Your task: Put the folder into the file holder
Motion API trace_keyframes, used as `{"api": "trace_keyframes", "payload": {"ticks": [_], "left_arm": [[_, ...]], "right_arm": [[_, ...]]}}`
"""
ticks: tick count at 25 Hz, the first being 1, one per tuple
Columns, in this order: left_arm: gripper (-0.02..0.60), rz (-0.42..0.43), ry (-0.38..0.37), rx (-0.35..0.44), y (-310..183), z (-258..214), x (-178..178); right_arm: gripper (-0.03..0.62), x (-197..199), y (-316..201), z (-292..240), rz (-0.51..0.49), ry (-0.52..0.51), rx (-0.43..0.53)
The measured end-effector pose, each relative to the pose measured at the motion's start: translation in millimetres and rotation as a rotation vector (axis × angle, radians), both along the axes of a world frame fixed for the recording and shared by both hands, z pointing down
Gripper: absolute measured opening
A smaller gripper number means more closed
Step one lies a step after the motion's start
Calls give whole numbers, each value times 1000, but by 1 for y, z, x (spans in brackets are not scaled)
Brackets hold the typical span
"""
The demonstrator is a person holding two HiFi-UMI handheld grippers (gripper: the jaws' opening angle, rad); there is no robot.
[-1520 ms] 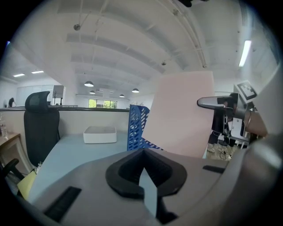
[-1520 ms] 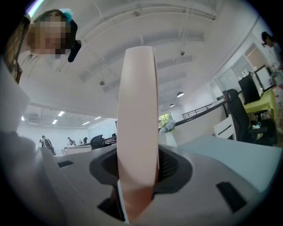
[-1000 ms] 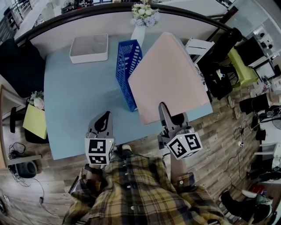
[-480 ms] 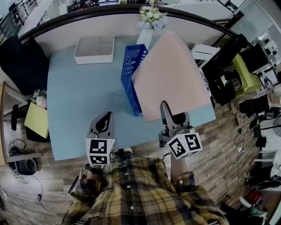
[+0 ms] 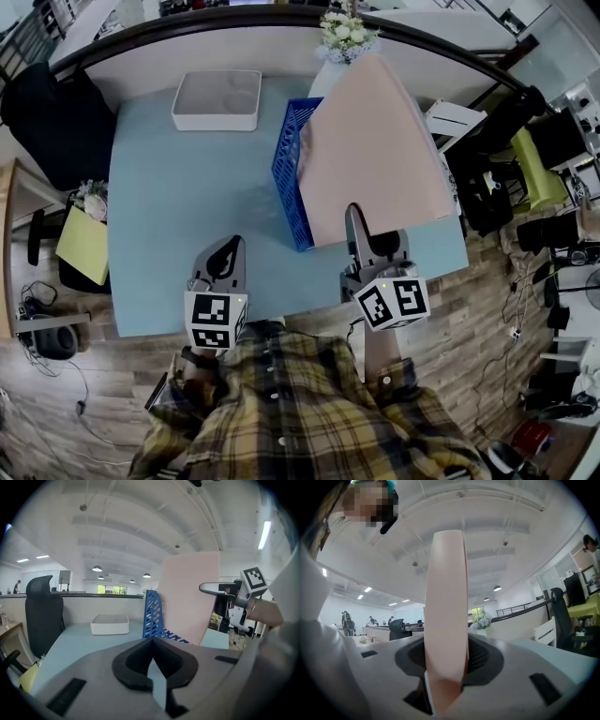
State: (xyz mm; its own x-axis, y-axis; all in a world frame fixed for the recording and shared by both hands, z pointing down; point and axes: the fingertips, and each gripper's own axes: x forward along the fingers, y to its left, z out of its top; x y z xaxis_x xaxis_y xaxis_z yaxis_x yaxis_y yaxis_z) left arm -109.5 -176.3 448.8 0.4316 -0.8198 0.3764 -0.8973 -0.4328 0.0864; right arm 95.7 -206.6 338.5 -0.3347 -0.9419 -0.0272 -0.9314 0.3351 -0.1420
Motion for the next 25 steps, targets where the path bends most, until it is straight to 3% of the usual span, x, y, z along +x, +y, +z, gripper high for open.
{"api": "trace_keyframes", "payload": {"ticks": [9,25], "left_arm": [[-9,-13,3,-13,-5,4,-5],[-9,-22,12,-44,-6,16,-12]], "right_arm": [[173,-13,-16,13,-10,77,30],[173,-23,-25,57,-12,108,-56]]}}
